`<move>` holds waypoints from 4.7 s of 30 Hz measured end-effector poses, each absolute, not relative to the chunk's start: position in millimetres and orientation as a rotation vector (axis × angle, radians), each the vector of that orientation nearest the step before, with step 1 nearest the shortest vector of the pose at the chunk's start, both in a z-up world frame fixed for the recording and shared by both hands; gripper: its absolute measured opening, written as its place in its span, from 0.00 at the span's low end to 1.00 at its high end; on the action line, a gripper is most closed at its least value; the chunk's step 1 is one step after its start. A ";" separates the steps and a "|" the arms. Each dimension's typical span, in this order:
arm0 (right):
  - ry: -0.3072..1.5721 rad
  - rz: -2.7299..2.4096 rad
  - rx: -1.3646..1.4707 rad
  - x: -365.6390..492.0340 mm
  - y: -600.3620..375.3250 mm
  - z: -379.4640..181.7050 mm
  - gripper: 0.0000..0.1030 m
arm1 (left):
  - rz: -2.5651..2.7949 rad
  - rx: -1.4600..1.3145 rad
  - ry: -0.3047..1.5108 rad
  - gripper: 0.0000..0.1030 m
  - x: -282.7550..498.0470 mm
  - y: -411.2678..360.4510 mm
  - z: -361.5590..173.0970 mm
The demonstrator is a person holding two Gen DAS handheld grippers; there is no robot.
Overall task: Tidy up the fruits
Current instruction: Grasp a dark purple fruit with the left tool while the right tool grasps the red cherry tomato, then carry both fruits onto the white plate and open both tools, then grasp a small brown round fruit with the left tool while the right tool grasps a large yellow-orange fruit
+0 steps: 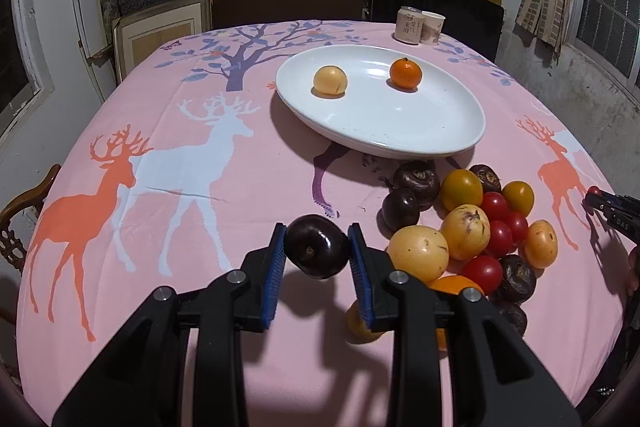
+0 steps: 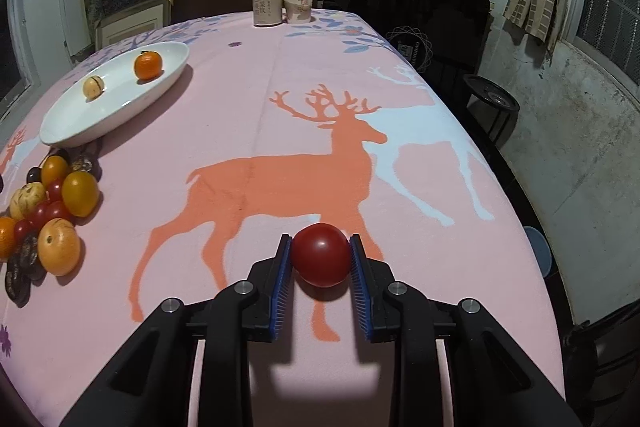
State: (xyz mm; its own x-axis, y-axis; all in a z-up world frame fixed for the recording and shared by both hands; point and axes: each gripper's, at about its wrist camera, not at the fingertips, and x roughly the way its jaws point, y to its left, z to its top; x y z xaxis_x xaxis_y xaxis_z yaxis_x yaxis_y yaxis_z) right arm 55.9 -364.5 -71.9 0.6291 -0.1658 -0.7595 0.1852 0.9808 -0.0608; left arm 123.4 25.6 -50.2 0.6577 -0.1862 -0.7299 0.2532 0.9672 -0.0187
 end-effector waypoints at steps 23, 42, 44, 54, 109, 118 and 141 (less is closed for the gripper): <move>0.817 0.040 -0.043 45.7 -271.6 -34.1 0.28 | -0.248 0.065 0.778 0.29 107.5 36.2 -35.2; 0.768 0.220 -0.035 205.0 -219.0 20.7 0.28 | -0.313 0.140 0.813 0.30 245.9 -48.4 -21.1; 0.809 0.217 -0.040 228.3 -215.1 4.2 0.28 | -0.310 0.130 0.854 0.30 263.9 -52.4 -36.0; 0.876 0.190 -0.058 283.3 -203.1 -37.2 0.29 | -0.291 0.153 0.944 0.33 306.3 -55.8 -73.3; 0.799 0.205 0.180 19.9 -252.0 -30.1 0.63 | -0.365 -0.003 0.942 0.62 112.2 20.7 -82.2; 0.818 0.202 0.181 24.3 -248.9 -36.5 0.63 | -0.410 -0.058 0.932 0.31 110.2 12.2 -83.7; 0.830 0.226 0.156 22.2 -242.6 -38.6 0.63 | -0.395 -0.076 0.872 0.27 85.1 24.1 -65.8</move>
